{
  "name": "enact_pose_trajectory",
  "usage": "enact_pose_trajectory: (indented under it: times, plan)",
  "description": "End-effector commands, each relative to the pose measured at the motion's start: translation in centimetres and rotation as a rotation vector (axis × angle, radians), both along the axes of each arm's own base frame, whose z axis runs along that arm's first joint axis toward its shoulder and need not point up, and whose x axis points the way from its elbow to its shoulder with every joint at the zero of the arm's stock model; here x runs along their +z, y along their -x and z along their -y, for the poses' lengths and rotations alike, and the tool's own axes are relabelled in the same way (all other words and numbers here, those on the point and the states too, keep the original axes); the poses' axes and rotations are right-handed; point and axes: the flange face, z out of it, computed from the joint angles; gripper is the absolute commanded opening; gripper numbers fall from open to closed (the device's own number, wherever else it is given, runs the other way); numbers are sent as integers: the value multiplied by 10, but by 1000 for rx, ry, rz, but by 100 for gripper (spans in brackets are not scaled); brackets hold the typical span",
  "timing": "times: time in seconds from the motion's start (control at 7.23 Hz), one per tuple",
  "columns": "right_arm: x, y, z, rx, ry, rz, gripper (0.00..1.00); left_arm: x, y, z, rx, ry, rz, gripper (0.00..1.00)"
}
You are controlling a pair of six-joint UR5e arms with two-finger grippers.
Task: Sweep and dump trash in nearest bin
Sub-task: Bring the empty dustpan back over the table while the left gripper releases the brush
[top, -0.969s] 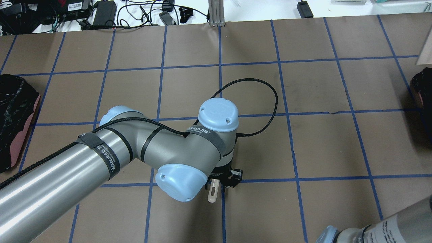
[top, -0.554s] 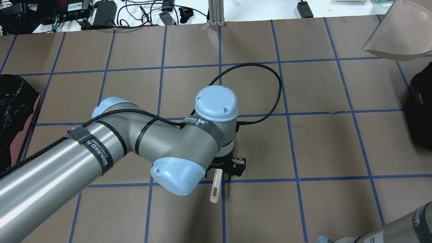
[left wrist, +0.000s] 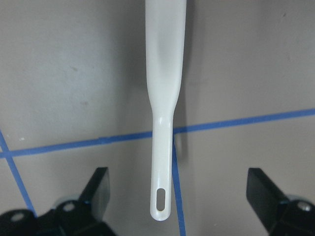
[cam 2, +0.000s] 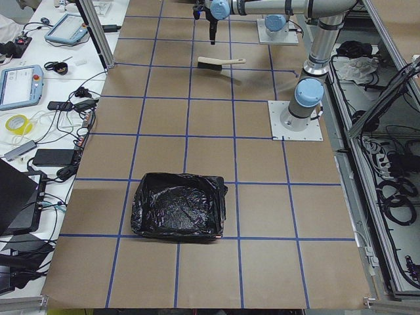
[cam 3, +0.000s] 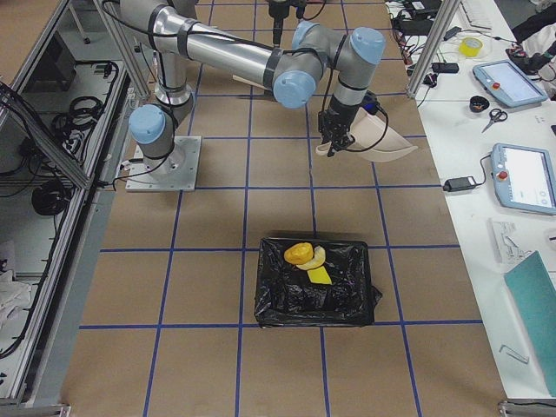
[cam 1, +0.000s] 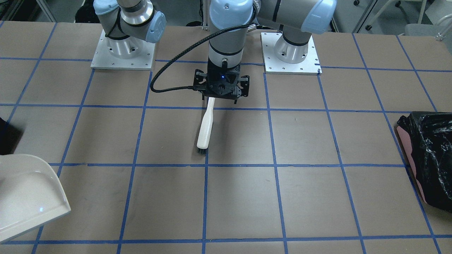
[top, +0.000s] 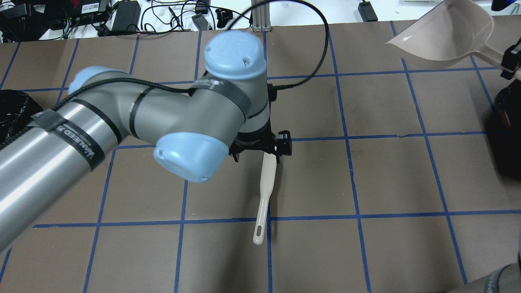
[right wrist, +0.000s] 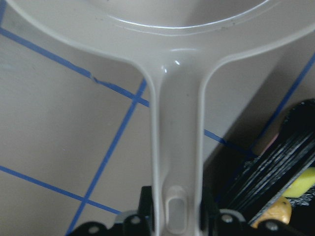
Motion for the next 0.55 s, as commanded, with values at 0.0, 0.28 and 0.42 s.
enact_pose_trajectory:
  times: [0.0,0.28,0.42]
  plan:
    - [-7,-109,9,-114,23,11,0,60,-93,54,-37,54,7,100]
    - [-31,-203,17,-220,17,38,0,116,-168,63,46,58,13,100]
    - [-40,-244,16,-286,11,79,0,123,-188,61,84,63,16,100]
